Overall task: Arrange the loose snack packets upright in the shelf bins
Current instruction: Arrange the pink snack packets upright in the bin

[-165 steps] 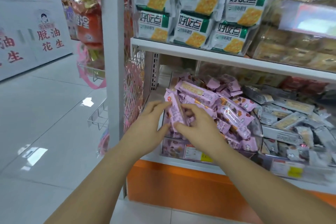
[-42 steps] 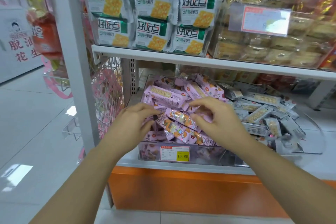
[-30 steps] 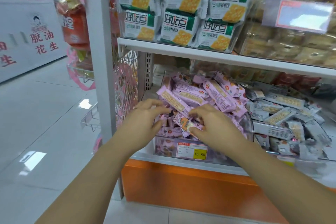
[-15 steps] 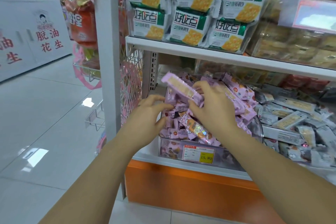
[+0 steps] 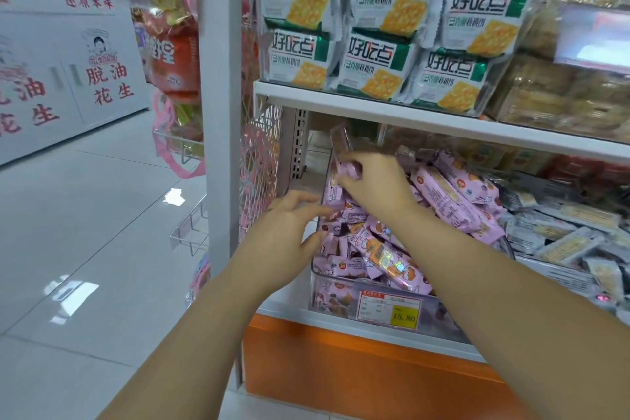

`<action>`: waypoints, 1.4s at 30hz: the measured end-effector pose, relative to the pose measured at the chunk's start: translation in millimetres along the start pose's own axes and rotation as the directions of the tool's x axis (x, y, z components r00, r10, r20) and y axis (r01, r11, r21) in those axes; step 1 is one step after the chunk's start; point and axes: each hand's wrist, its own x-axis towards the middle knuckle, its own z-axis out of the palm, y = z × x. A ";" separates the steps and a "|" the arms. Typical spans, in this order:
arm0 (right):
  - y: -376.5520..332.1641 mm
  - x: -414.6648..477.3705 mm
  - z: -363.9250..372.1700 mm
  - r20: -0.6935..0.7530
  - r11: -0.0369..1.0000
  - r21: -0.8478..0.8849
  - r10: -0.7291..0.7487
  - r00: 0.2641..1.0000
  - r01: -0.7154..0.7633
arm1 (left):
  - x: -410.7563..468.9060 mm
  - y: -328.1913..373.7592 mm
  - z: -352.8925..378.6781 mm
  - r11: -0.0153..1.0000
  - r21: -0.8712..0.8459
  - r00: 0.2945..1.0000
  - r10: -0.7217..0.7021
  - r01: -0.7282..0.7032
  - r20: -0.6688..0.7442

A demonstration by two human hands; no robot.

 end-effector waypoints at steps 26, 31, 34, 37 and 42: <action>7.1 -12.5 -6.6 0.172 0.981 -0.147 -0.101 0.980 0.127 | -0.9 -4.2 -4.7 0.999 0.025 0.999 -0.037 0.037 -0.003; 10.1 -39.6 -35.3 0.233 0.988 -0.080 -0.109 0.966 0.131 | -0.7 -4.2 -5.9 0.999 0.013 0.999 -0.036 0.036 0.002; 10.0 -58.5 -45.3 0.332 0.971 -0.178 -0.091 0.939 0.157 | 0.2 -2.4 -5.4 0.999 0.016 0.999 -0.033 0.033 -0.001; 10.0 -70.4 -40.5 0.396 0.926 -0.321 -0.060 0.916 0.199 | 1.3 -0.3 -3.8 1.000 0.022 1.000 -0.021 0.021 0.000; 7.9 -73.8 -36.5 0.353 0.940 -0.312 -0.022 0.935 0.140 | 2.0 -0.5 -0.8 1.000 0.010 1.000 -0.014 0.013 0.009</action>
